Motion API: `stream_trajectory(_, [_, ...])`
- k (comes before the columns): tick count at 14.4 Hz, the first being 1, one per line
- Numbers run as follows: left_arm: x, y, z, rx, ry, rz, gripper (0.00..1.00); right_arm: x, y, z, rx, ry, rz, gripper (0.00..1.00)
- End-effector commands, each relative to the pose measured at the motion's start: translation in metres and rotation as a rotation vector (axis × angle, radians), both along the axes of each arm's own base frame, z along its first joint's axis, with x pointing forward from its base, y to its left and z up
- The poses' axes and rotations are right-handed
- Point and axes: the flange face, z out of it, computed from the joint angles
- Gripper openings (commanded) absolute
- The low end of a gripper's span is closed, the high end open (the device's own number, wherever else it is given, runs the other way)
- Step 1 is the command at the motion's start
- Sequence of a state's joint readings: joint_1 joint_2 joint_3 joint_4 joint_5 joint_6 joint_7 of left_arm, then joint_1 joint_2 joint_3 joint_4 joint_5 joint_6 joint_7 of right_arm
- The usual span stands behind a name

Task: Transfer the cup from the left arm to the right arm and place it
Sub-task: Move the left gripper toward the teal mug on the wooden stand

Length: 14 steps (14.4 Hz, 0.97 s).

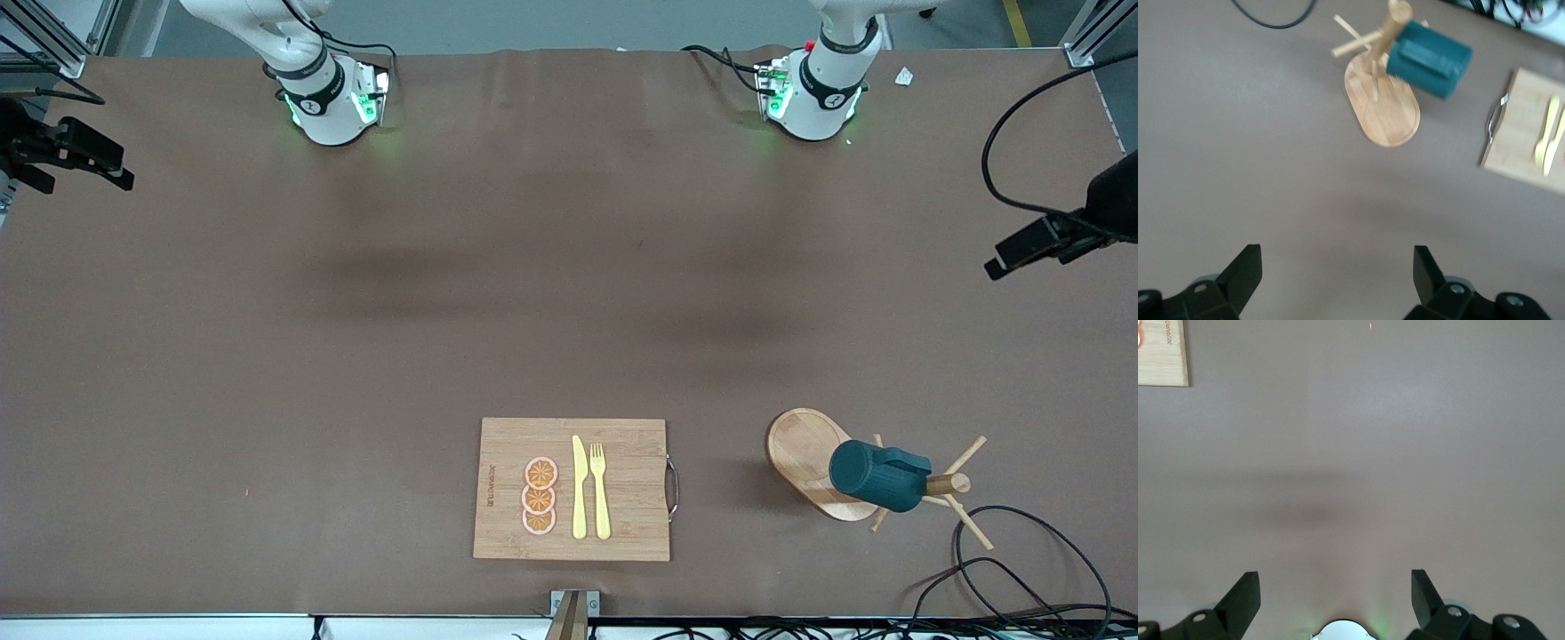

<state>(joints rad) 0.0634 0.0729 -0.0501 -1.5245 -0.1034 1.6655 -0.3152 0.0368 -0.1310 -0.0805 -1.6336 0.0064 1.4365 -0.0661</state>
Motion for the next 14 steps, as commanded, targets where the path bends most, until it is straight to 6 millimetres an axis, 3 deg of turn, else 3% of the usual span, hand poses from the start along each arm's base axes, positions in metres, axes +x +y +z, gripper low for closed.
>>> stream_trajectory(1, [0.026,0.015,-0.021,-0.040,-0.013,0.157,1.00,-0.007,0.003,0.002,0.004,-0.005,-0.005,1.00])
stream_trajectory(5, [0.060,0.006,-0.054,-0.183,-0.045,0.384,1.00,-0.007,0.003,0.002,0.004,-0.005,-0.003,1.00])
stream_trajectory(9, [0.083,0.002,-0.091,-0.219,-0.028,0.598,1.00,-0.007,0.003,0.002,0.004,-0.005,-0.002,1.00])
stream_trajectory(12, [0.096,-0.022,-0.116,-0.244,-0.001,0.735,1.00,-0.007,0.003,0.002,0.004,-0.005,-0.003,1.00])
stream_trajectory(14, [0.105,-0.027,-0.133,-0.257,0.000,0.808,1.00,-0.007,0.003,0.002,0.004,-0.005,-0.002,1.00])
